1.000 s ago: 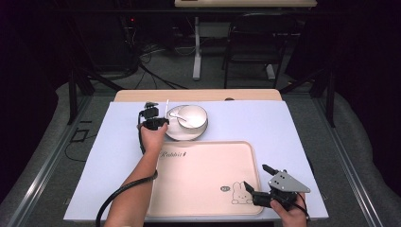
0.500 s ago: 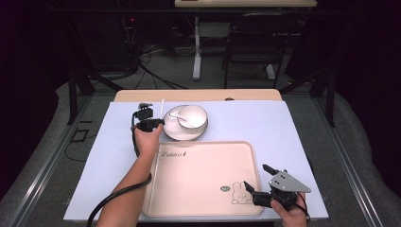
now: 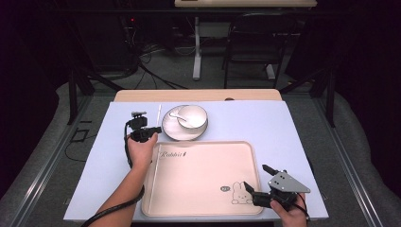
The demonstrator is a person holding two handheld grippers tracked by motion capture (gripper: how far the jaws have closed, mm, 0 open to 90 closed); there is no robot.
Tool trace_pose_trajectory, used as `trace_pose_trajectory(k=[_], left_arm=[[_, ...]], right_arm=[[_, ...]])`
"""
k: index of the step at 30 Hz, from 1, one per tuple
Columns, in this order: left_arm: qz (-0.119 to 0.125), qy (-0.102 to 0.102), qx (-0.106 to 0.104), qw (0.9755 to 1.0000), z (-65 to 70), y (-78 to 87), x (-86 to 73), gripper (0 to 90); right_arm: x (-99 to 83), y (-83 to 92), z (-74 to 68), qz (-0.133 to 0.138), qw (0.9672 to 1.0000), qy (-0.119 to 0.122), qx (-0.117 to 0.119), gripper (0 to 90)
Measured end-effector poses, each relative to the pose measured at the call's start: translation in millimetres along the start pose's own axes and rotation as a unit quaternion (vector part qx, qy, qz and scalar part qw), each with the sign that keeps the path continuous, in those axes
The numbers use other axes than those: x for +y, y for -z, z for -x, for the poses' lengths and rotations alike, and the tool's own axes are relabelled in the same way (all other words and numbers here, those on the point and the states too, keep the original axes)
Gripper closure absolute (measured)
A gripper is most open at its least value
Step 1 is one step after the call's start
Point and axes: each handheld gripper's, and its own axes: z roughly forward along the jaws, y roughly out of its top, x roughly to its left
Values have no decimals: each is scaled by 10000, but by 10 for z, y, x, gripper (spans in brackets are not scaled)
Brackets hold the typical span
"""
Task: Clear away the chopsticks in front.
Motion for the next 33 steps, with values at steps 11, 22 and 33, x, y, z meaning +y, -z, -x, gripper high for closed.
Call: trace_pose_trajectory(k=[11,22,33], left_arm=[[-4,-284,-22,9996,59,195,-422,843],[11,-375,287,9989,9,329,-765,843],[-185,-521,507,9972,-17,383,-969,842]], right_arm=[[-1,1,-10,-14,10000,5,-1,146],[3,2,-17,-6,10000,26,-1,146],[3,6,-22,0,10000,35,12,146]])
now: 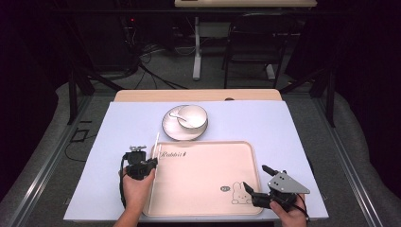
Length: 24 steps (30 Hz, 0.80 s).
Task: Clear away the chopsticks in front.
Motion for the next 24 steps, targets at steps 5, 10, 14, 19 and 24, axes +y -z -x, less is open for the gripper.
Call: trace_pose_trajectory(k=[5,10,14,19,24], left_arm=[[-29,-30,39,10000,-8,7,-58,842],[-3,-125,169,9998,30,31,-95,841],[12,-131,229,9996,45,50,-120,841],[91,-167,357,9992,54,65,-165,839],[125,-212,424,9988,64,74,-204,839]], right_arm=[[3,-1,-6,-13,10000,14,2,146],[1,0,-2,-5,10000,5,-4,145],[1,0,-2,-4,10000,10,-1,145],[2,0,-5,-18,10000,5,6,146],[1,-1,-5,-15,10000,6,5,145]])
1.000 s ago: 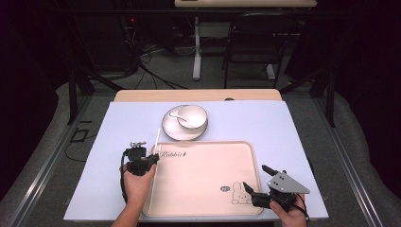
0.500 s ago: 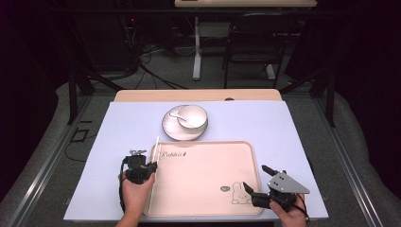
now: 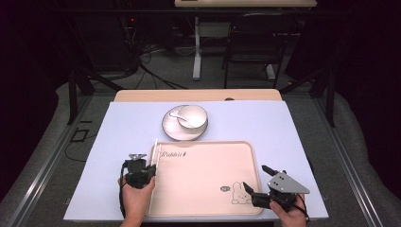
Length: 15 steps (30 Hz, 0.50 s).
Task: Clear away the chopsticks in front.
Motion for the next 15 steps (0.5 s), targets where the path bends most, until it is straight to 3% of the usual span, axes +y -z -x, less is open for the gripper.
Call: trace_pose_trajectory(k=[15], left_arm=[[-18,64,-82,9999,-1,-16,-32,820]], right_arm=[[-1,-1,0,-5,10000,-15,12,145]])
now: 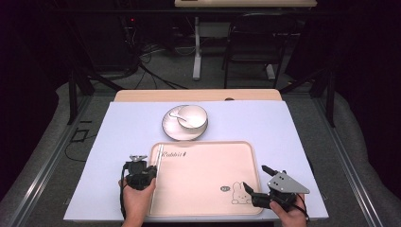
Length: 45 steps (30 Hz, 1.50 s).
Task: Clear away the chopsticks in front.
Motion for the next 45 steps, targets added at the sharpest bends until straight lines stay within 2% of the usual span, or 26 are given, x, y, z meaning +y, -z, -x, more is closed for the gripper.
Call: trace_pose_trajectory(k=[6,12,18,19,22,27,30,33,35,36,41,45], left_arm=[[-32,29,-27,10000,-11,4,9,811],[69,51,-91,9999,-28,43,43,768],[203,53,-337,9992,-39,79,69,609],[260,-10,-368,9990,-44,80,71,580],[428,-226,-262,9985,-36,83,68,496],[469,-388,-392,9974,-19,112,66,441],[508,-614,-366,9961,-13,131,63,408],[597,-651,-417,9952,-37,136,64,374],[797,-807,-461,9925,-65,126,61,347],[843,-839,-453,9919,-71,129,62,332],[714,-700,-418,9941,-68,158,82,307],[672,-776,-401,9939,-44,170,96,224]], right_arm=[[0,-1,1,-2,10000,2,3,146],[-1,-3,3,-2,10000,-1,5,145],[-1,-5,3,-3,10000,2,3,146],[-1,-5,4,-4,10000,2,3,146],[-4,-5,8,-10,10000,-12,-2,146],[-3,1,4,-2,10000,-2,-3,145],[-2,-1,-1,-18,10000,20,12,145],[-3,-2,0,-24,10000,15,10,145],[-3,-1,-1,-19,10000,7,0,145],[-3,-1,-1,-19,10000,8,0,146],[-2,-2,0,-13,10000,10,-11,146],[-3,-2,-1,-15,10000,9,-15,145]])
